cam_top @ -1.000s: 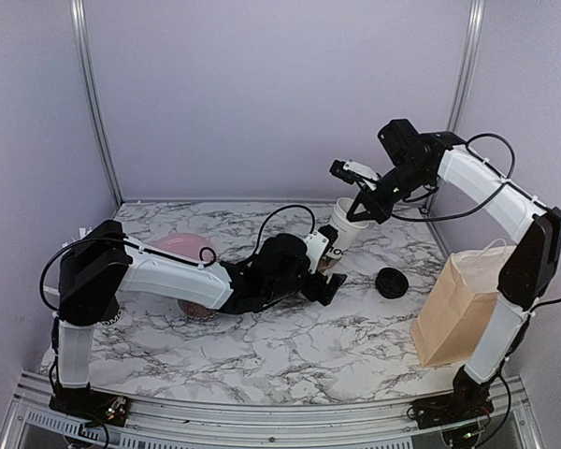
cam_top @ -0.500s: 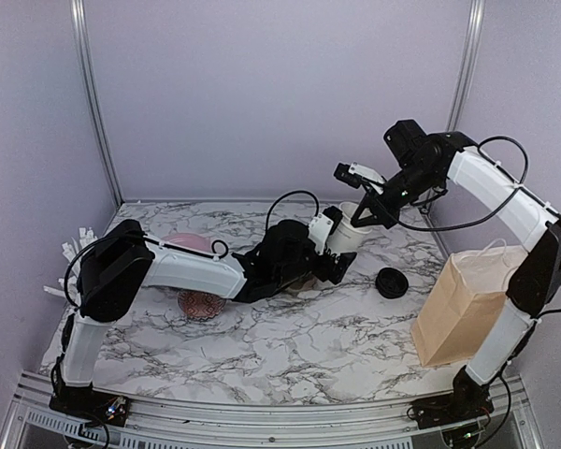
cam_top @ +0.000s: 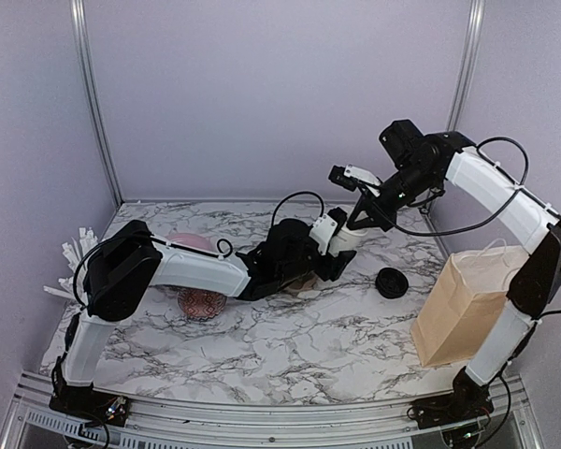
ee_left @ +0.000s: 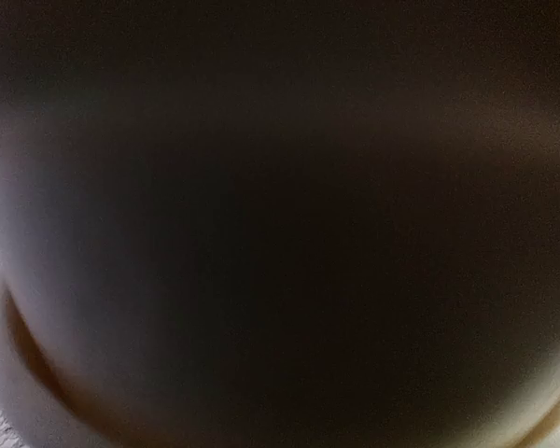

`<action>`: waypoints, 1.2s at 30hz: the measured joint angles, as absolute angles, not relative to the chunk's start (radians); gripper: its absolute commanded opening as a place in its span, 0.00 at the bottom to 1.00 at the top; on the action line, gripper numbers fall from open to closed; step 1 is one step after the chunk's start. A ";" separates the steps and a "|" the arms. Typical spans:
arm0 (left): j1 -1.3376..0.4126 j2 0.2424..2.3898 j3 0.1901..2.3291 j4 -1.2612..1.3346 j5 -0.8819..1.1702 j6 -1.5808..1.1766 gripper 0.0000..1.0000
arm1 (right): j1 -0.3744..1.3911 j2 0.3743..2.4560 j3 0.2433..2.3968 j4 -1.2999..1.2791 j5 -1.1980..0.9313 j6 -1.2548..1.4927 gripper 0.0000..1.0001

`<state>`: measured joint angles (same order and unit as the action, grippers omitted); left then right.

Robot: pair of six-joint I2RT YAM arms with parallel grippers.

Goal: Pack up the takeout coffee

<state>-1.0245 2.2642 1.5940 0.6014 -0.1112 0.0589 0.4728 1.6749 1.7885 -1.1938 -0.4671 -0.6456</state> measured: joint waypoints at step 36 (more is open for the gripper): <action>-1.005 2.186 1.384 0.641 -0.120 0.087 0.84 | 0.331 1.592 1.993 -1.318 -0.646 -0.758 0.00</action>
<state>-1.0050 2.1857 1.3842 0.6411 -0.1204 0.0872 0.3305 1.5925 1.9934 -1.3182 -0.6464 -0.7578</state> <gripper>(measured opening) 0.770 0.009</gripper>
